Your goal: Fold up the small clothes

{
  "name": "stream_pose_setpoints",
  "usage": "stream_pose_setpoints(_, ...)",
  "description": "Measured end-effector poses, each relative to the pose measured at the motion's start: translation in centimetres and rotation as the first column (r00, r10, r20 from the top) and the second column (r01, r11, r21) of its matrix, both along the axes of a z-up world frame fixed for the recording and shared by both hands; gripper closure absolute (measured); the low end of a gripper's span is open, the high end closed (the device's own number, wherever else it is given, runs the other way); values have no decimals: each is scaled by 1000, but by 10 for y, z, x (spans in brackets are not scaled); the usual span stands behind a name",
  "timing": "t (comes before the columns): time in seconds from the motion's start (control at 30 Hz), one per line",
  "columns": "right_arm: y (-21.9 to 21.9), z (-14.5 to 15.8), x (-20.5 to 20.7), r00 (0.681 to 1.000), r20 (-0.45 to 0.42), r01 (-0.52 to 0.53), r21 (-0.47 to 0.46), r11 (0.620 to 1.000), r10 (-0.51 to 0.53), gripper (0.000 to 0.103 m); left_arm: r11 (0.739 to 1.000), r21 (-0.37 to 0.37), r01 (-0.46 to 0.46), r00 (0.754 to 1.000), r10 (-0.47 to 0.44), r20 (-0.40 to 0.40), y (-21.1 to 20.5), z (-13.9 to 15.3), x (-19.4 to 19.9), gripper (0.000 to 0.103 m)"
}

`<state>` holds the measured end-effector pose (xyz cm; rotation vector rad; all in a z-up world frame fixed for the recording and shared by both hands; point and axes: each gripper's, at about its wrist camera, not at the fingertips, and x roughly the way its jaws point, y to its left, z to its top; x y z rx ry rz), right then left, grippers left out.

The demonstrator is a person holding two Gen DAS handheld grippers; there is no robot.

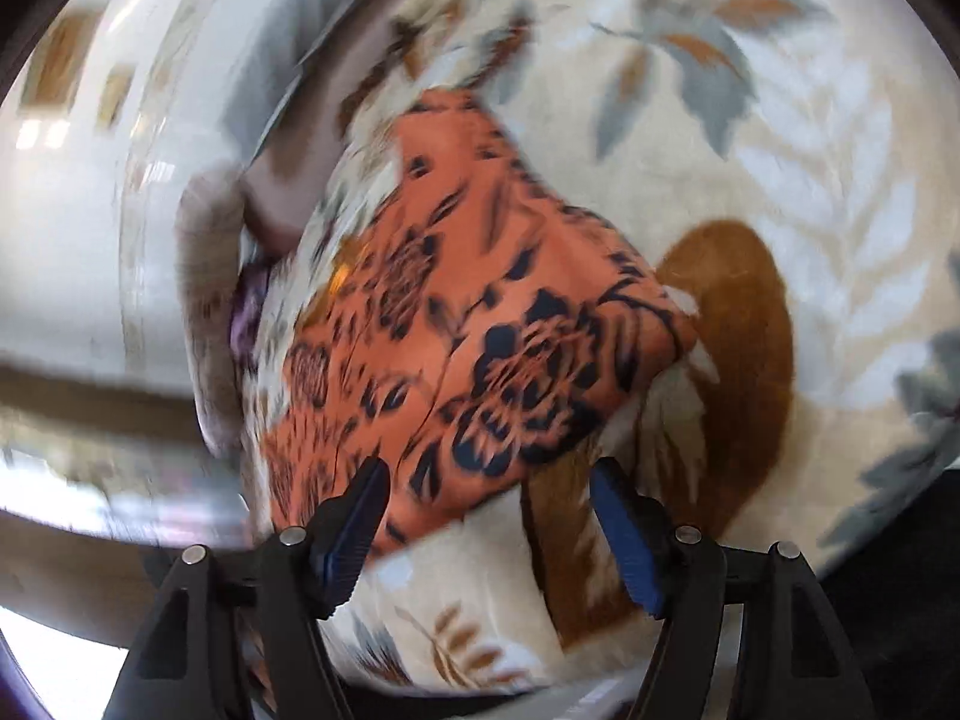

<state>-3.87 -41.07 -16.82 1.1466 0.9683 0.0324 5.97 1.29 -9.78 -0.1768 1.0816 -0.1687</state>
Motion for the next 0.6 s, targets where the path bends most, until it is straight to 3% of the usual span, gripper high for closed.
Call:
stream_pose_setpoints(0.07,-8,0,-2,995,26,92,33,995,-93,31,1000,-2,-3,1000,3,8,1,1,-2,29)
stream_pose_setpoints(0.1,-10,2,-1,993,36,112,28,993,-113,36,1000,2,1,1000,-1,14,0,1,-3,29)
stream_pose_setpoints(0.13,-14,5,2,991,44,129,-3,992,-129,47,1000,11,5,1000,-5,15,-1,1,-2,29)
stream_pose_setpoints(0.17,-17,4,4,990,30,138,-22,990,-137,82,1000,15,5,1000,-5,15,-1,1,-2,29)
stream_pose_setpoints(0.2,-20,1,6,989,17,145,-22,989,-145,89,1000,17,4,1000,-4,13,-1,0,-2,29)
stream_pose_setpoints(0.27,-18,2,7,992,3,125,-77,989,-125,92,1000,15,-2,1000,2,11,0,-1,-2,29)
stream_pose_setpoints(0.33,-10,8,5,996,-12,87,-160,983,-90,92,1000,17,-8,1000,7,26,0,0,-3,29)
stream_pose_setpoints(0.43,-15,7,3,997,-30,66,-181,981,-73,85,1000,29,11,999,-12,43,-6,-2,1,29)
stream_pose_setpoints(0.53,-25,16,-6,994,-36,96,-212,972,-106,57,997,74,25,1000,-26,14,-12,-21,7,29)
stream_pose_setpoints(0.57,-30,21,-11,991,-36,115,-237,965,-127,41,996,86,29,999,-31,23,-14,-24,7,28)
stream_pose_setpoints(0.6,-36,26,-12,989,-34,129,-257,958,-143,39,994,103,40,998,-44,39,-18,-25,5,24)
